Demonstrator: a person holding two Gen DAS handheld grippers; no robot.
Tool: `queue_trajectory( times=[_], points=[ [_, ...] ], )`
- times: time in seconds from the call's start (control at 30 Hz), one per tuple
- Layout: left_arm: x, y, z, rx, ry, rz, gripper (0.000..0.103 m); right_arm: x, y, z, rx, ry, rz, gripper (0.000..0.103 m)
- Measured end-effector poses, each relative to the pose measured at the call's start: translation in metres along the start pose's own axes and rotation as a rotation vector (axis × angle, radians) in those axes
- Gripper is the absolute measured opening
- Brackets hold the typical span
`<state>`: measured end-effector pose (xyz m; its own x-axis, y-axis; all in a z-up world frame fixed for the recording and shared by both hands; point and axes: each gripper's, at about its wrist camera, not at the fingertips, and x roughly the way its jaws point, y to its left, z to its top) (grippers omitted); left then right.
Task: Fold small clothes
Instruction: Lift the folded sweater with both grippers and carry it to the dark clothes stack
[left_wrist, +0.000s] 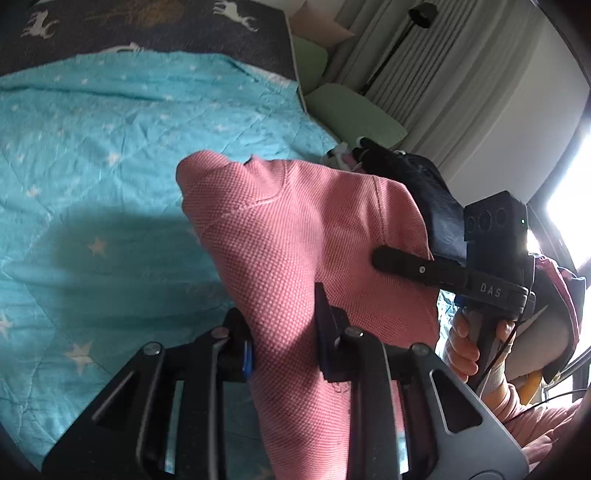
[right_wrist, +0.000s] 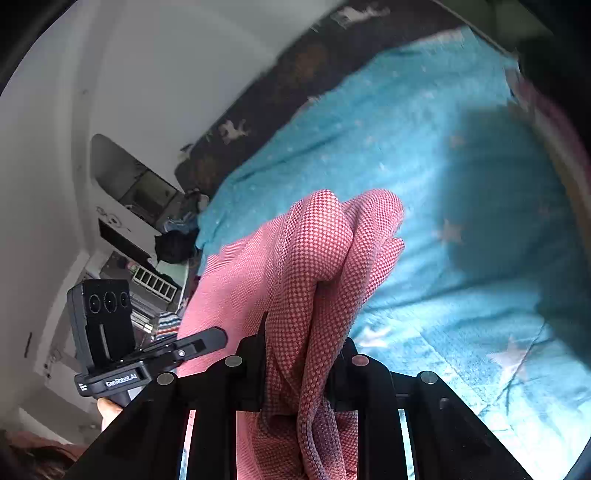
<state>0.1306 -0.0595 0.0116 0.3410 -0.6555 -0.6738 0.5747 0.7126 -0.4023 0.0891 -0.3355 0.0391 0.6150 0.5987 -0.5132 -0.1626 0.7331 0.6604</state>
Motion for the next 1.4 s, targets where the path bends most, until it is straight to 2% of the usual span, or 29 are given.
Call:
queue_trajectory(
  times=[0.2,0.37,0.5,0.63,0.73,0.83,0.9,1.07,1.13,1.23,1.3,1.4],
  points=[
    [-0.023,-0.024,0.006,0.038,-0.033,-0.016,0.027,-0.032,0.016,-0.006,-0.019,-0.059,0.021,0.022],
    [-0.035,-0.06,0.015,0.123,-0.062,-0.037,0.027,-0.074,0.036,-0.009,-0.075,-0.179,-0.001,0.022],
    [-0.038,-0.099,0.029,0.197,-0.083,-0.112,0.027,-0.127,0.04,-0.016,-0.104,-0.3,-0.032,0.022],
    [-0.027,-0.153,0.051,0.31,-0.086,-0.184,0.026,-0.186,0.036,-0.017,-0.11,-0.41,-0.1,0.022],
    [-0.017,-0.195,0.074,0.389,-0.095,-0.241,0.026,-0.228,0.032,-0.008,-0.106,-0.475,-0.159,0.022],
    [-0.001,-0.228,0.102,0.425,-0.092,-0.295,0.026,-0.268,0.027,0.012,-0.114,-0.526,-0.226,0.022],
    [0.011,-0.248,0.121,0.431,-0.078,-0.322,0.026,-0.285,0.02,0.03,-0.099,-0.54,-0.266,0.022],
    [0.056,-0.28,0.162,0.425,-0.065,-0.334,0.026,-0.31,-0.011,0.075,-0.044,-0.537,-0.35,0.022],
    [0.081,-0.28,0.172,0.408,-0.035,-0.333,0.027,-0.311,-0.027,0.089,-0.017,-0.528,-0.377,0.022],
    [0.13,-0.264,0.183,0.301,0.044,-0.345,0.026,-0.302,-0.065,0.11,0.059,-0.494,-0.405,0.022],
    [0.165,-0.251,0.186,0.247,0.097,-0.323,0.027,-0.288,-0.094,0.122,0.11,-0.436,-0.439,0.023],
    [0.215,-0.234,0.182,0.21,0.186,-0.218,0.035,-0.258,-0.131,0.13,0.217,-0.338,-0.5,0.027]
  ],
)
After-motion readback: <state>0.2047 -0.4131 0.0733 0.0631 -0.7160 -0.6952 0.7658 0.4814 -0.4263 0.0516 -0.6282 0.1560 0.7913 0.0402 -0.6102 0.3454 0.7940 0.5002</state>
